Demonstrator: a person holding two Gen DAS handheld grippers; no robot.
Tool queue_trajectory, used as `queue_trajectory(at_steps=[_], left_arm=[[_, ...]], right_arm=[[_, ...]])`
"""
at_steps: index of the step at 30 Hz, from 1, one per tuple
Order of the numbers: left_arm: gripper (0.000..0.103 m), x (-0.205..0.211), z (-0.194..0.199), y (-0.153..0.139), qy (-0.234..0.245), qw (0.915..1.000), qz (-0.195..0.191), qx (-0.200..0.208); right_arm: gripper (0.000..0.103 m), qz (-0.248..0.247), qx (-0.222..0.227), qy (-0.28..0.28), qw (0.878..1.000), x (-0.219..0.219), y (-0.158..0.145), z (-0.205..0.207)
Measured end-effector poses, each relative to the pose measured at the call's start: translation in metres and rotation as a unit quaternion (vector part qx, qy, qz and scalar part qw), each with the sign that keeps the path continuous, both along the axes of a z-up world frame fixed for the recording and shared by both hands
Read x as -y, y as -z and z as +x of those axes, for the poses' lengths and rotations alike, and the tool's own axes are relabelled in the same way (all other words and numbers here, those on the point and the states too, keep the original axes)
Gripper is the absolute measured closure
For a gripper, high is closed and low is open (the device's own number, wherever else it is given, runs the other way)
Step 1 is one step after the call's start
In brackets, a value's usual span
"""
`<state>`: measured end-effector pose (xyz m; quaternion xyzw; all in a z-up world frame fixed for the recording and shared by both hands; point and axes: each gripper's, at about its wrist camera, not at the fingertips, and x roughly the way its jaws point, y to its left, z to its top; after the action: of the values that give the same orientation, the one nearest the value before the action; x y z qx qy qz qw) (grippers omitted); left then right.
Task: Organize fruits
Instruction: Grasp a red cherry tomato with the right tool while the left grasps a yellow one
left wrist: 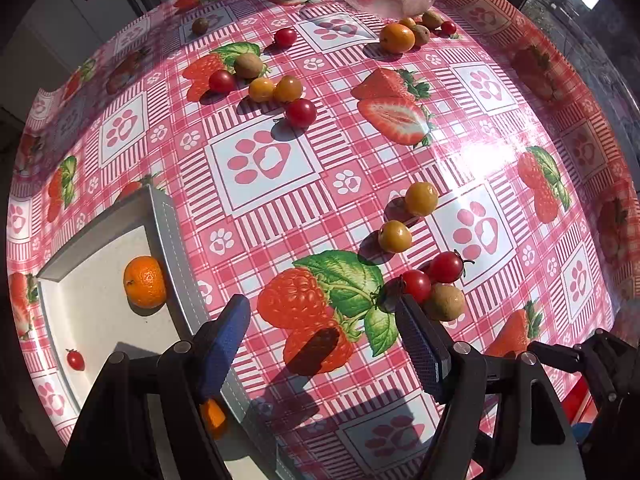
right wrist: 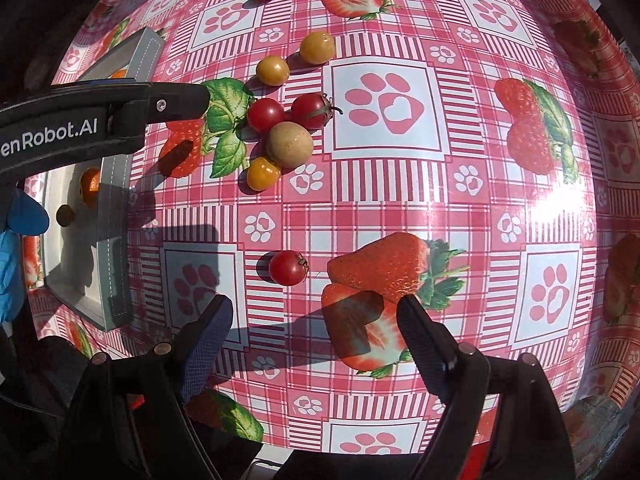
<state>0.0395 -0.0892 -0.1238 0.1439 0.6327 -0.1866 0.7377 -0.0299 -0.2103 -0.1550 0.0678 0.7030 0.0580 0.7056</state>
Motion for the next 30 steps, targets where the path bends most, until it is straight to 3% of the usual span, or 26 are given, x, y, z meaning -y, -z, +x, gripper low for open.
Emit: queue_trajectory(at_steps=[10,15,16,20,22,24,26,30], left_arm=[[0.027,0.032,0.025,0.02,0.007,0.9999,-0.011,-0.001],[0.027,0.041,0.025,0.031,0.02,0.9998,-0.005,-0.003],[0.027,0.045,0.025,0.032,0.022,0.9998,-0.003,-0.003],[0.036,0.046,0.023,0.037,0.023,0.9997,0.01,0.004],[0.043,0.046,0.024,0.036,0.021,0.9997,0.008,0.004],[0.059,0.048,0.021,0.035,0.02,0.9998,0.004,0.006],[0.078,0.051,0.022,0.033,0.024,0.9997,-0.002,0.007],[0.08,0.047,0.026,0.028,0.016,0.9998,-0.016,-0.002]], right_arm=[[0.017,-0.006,0.028,-0.023,0.999,-0.019,0.01,-0.001],[0.027,-0.018,0.043,-0.037,0.998,-0.048,0.017,0.013],[0.033,-0.019,0.047,-0.043,0.998,-0.051,0.017,0.013],[0.052,-0.035,0.056,-0.074,0.995,-0.068,0.018,0.014],[0.067,-0.043,0.058,-0.084,0.994,-0.074,0.018,0.014],[0.081,-0.029,0.055,-0.081,0.995,-0.075,0.019,0.015],[0.081,-0.009,0.049,-0.073,0.996,-0.07,0.02,0.015],[0.081,0.032,0.045,-0.037,0.998,-0.057,0.018,0.015]])
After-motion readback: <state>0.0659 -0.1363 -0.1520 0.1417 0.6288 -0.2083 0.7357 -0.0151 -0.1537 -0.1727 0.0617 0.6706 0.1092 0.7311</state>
